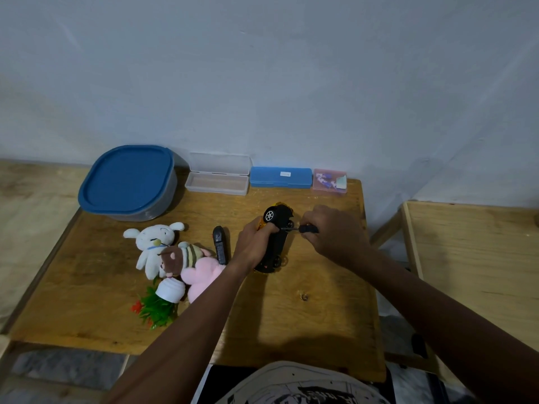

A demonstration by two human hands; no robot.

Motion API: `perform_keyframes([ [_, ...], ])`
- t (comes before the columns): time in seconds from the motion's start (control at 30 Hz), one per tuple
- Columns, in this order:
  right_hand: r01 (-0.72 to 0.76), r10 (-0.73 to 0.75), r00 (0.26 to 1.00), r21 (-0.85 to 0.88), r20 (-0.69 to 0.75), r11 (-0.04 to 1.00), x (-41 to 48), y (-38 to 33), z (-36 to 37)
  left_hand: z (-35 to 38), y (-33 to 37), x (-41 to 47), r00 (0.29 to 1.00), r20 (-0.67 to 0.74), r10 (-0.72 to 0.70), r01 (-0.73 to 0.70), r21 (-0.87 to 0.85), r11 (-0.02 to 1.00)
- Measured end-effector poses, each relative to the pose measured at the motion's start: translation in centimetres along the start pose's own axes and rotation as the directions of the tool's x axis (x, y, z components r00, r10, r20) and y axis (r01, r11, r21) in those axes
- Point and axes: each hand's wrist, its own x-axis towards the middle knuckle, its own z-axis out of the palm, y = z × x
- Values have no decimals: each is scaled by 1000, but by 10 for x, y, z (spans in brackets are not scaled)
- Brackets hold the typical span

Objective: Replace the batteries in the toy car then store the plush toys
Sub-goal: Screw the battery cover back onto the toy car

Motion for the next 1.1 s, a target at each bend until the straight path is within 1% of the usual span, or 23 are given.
perform_keyframes([
  [0.07, 37, -38, 999, -57, -17, 998, -1, 1, -1, 0, -2, 1, 1000, 13, 6, -6, 11, 1000],
  [0.17, 44, -43, 999, -54, 4, 998, -1, 0, 0, 3, -3, 1, 1000, -2, 20, -20, 23, 1000],
  [0.27, -7, 7, 1000, 9, 22, 1000, 0, -2, 7, 3, -2, 1, 1000, -22, 22, -22, 12, 1000],
  [0.43, -85, 85, 996, 130, 4, 988, -2, -6, 15, -2, -2, 2, 999, 19, 39, -40, 67, 997],
  [0.53, -110, 114, 993, 204, -7, 973, 0, -4, 16, -3, -4, 1, 999, 13, 42, -42, 48, 998],
  [0.6, -101, 104, 995, 219, 2, 970, 1, -4, 14, -3, -4, 0, 999, 24, 34, -36, 62, 997],
  [0.77, 5, -11, 999, 145, 45, 989, 0, -1, 6, -3, -5, -1, 1000, 12, -4, 3, 26, 1000],
  [0.93, 109, -110, 994, -79, -1, 991, 0, 0, 4, -2, -4, -2, 1000, 13, -6, 6, 4, 1000],
  [1.0, 142, -144, 989, -137, -9, 980, 0, 1, 5, -1, -5, -2, 1000, 6, -4, 4, 5, 1000],
  [1.1, 106, -104, 994, -126, 25, 986, 0, 0, 7, -2, -5, -3, 1000, -6, 5, -5, -1, 1000],
])
